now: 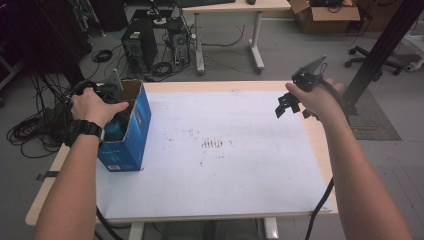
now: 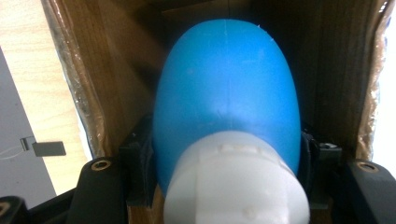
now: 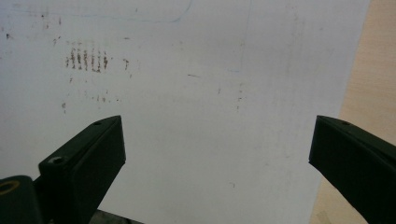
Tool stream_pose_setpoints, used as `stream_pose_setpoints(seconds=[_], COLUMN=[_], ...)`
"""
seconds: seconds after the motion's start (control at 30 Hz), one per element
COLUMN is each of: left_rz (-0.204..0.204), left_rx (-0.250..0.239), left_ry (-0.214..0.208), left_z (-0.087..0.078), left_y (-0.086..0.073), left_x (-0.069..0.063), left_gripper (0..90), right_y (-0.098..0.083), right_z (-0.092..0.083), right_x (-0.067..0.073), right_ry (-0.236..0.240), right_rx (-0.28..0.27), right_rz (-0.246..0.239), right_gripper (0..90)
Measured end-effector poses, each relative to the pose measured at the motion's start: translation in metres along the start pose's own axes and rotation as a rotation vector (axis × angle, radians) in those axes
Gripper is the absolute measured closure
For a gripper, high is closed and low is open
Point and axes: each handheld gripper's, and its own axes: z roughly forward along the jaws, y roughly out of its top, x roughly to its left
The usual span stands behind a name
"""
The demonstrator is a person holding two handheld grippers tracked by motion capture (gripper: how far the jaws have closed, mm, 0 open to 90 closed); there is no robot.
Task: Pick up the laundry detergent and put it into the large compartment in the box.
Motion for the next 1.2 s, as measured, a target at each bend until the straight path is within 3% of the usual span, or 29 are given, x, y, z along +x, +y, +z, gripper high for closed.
stream_pose_setpoints(seconds=[0.37,0.6,1.2], left_rz=[0.005,-0.011,0.03], left_rx=[-0.001,-0.002,-0.035], left_ry=[-0.013,-0.038,0.007], left_z=[-0.008,-0.013,-0.052], left_y=[-0.003,-0.005,-0.007], left_x=[0.0,0.001,-0.008], left_gripper=[31.8,23.9,23.2], right_y=[-0.001,-0.002,-0.006], right_z=[-0.001,-0.003,-0.008], right_x=[0.002,0.002,0.003], right_ry=[0.003,0.003,0.005], right_rx=[-0.002,-0.004,-0.011], right_rz=[-0.002,-0.002,0.0], right_gripper=[3.6,3.6,3.6])
